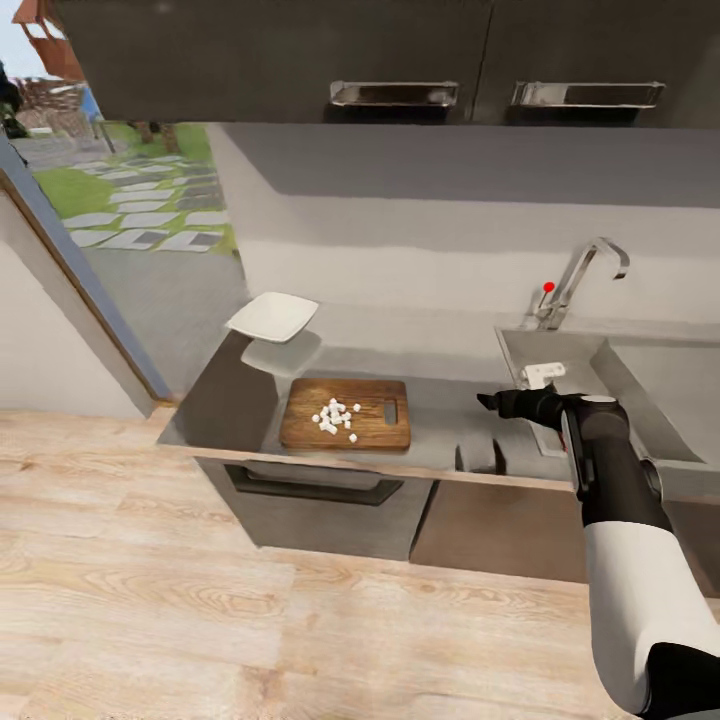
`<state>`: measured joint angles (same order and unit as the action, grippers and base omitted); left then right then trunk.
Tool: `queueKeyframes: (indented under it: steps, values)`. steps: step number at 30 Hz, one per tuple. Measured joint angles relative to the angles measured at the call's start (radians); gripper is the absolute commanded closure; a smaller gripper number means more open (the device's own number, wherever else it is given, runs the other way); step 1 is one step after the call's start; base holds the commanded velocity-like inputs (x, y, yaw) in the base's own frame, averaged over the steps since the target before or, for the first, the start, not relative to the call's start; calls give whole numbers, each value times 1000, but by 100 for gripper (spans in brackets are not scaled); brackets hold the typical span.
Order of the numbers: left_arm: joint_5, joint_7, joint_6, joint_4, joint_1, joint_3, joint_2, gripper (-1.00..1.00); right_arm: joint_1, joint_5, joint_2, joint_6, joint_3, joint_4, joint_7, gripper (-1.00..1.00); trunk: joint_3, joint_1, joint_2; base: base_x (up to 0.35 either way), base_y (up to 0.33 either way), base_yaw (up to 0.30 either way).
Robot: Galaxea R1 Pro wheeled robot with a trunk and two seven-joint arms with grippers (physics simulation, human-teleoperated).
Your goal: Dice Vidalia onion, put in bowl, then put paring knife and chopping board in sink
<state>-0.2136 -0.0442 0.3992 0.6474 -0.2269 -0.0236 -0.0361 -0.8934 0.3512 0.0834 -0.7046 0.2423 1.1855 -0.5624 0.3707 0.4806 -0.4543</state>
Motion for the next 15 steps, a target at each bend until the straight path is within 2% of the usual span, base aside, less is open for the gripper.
queueKeyframes:
  steps: [6, 15]
  values:
    - [0, 0, 0, -3, 0, 0, 0, -100, 1, -1, 0, 0, -1, 0, 0, -100, 0, 0, 0, -205, 227, 0]
    - [0, 0, 0, -4, 0, 0, 0, -100, 0, -1, 0, 0, 0, -1, 0, -100, 0, 0, 0, -18, 298, 0]
